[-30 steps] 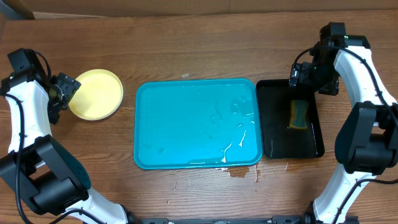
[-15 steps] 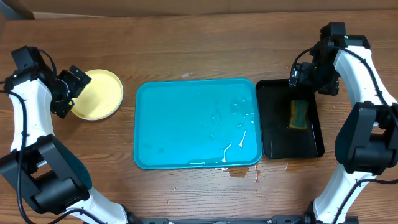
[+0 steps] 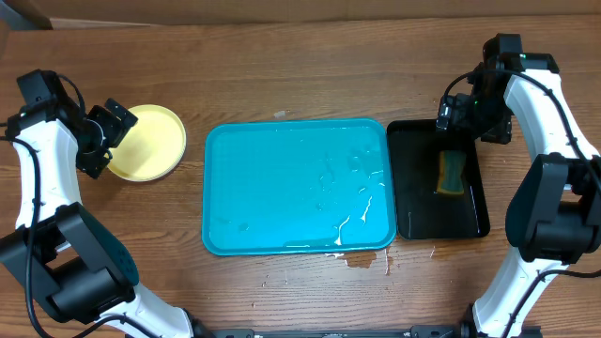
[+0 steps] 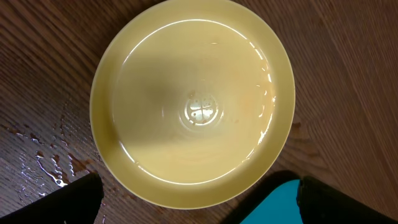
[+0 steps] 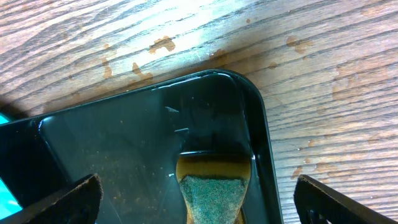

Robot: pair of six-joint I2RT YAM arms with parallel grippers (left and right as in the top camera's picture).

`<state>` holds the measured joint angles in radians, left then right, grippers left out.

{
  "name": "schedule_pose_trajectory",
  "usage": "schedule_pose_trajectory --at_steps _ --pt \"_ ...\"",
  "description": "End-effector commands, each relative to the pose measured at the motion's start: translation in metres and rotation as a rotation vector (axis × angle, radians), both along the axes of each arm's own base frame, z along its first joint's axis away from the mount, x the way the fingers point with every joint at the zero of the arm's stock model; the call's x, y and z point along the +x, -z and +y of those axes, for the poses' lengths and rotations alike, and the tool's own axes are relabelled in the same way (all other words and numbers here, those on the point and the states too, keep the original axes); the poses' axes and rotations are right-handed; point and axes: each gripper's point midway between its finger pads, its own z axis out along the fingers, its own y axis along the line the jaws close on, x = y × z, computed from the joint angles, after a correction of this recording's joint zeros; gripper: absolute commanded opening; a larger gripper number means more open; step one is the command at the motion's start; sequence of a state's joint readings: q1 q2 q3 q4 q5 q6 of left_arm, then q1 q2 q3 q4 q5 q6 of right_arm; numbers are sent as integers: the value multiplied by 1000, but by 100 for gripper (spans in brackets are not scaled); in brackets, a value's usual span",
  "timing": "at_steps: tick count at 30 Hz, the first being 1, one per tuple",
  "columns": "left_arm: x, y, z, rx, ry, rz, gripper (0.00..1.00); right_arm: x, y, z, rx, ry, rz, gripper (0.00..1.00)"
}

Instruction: Clean dirty plates on tray and stack at the side

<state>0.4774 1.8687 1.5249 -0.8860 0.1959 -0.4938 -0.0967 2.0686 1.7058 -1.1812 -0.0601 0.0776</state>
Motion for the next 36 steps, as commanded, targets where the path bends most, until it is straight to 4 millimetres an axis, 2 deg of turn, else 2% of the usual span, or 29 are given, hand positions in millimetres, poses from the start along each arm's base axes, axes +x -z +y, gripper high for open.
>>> schedule_pose_trajectory --at_steps 1,9,15,19,23,28,36 --pt "0 8 -5 -13 32 11 100 9 -22 -1 -13 -2 -65 100" --pt "0 8 -5 -13 31 12 100 8 -19 0 -12 -3 -59 100" --pt "0 8 -5 -13 32 11 100 9 -21 15 -12 -40 -65 100" --pt "0 8 -6 -13 32 12 100 10 -32 31 -13 -76 -93 100" --pt "0 8 -5 -13 32 11 100 9 -60 51 -13 -124 -162 100" --pt "0 8 -5 -13 32 11 100 2 -108 72 -9 -172 -281 100" --pt "0 8 -5 -13 32 11 100 -18 -184 78 -6 -189 -474 100"
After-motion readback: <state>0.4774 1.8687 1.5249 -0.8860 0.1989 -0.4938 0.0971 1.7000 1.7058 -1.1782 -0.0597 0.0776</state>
